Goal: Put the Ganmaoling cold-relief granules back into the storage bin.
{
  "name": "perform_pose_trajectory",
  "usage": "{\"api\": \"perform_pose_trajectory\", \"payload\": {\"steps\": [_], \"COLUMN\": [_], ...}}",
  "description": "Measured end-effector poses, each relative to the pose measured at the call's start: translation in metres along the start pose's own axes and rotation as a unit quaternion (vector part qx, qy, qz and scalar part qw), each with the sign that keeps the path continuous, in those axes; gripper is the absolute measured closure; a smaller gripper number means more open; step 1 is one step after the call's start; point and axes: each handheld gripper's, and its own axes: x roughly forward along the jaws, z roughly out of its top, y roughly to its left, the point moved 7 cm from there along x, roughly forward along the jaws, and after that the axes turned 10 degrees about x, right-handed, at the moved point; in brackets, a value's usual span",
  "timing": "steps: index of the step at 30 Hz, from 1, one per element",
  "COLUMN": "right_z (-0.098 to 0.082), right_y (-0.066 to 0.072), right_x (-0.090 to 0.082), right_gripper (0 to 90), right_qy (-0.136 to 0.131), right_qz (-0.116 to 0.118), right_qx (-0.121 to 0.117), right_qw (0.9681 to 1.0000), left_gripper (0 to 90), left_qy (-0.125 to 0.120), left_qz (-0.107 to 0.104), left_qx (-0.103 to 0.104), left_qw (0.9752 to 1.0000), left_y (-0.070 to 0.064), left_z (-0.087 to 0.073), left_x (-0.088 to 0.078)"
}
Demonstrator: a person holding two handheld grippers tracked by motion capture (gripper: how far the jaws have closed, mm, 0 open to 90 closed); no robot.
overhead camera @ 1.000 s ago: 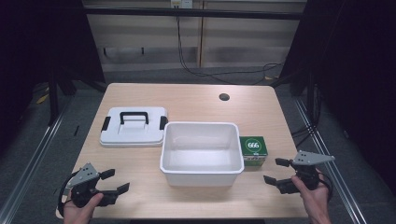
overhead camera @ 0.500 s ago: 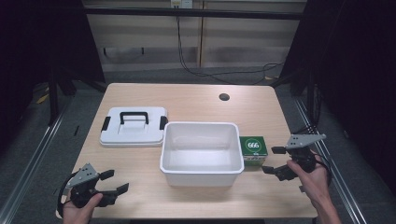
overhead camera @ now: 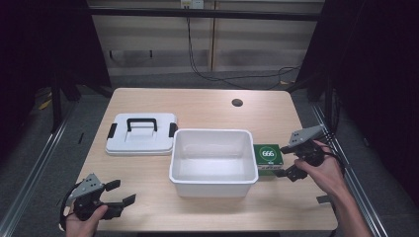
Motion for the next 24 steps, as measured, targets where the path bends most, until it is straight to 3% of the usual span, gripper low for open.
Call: {"api": "perform_pose_trajectory", "payload": {"steps": [5,10,13,16,24], "right_z": [0.007,0.017,0.024,0.032,0.035], "right_y": [-0.002,-0.004,-0.006,-0.008,-0.016], "right_x": [0.007,0.01,0.014,0.016,0.026], "right_gripper": [12.0,12.2,12.2,10.9,8.7], "right_qy": [0.05,0.059,0.078,0.079,0.135], "right_qz": [0.004,0.01,0.015,0.013,0.009], "right_qx": [-0.036,-0.041,-0.055,-0.077,-0.121], "right_qw": [0.9981,0.9974,0.9953,0.9938,0.9834], "left_gripper": [19.8,19.8,19.8,19.9,19.8], "left_qy": [0.006,0.005,0.004,0.005,0.007], "left_qz": [-0.003,-0.004,-0.002,-0.005,-0.009], "left_qx": [0.004,0.003,0.005,0.003,0.003], "left_qw": [1.0,1.0,1.0,1.0,0.9999], "left_y": [-0.002,-0.002,-0.001,-0.001,-0.002], "left_z": [0.0,0.0,0.0,0.0,-0.001], "left_x": [0.003,0.002,0.002,0.002,0.002]}}
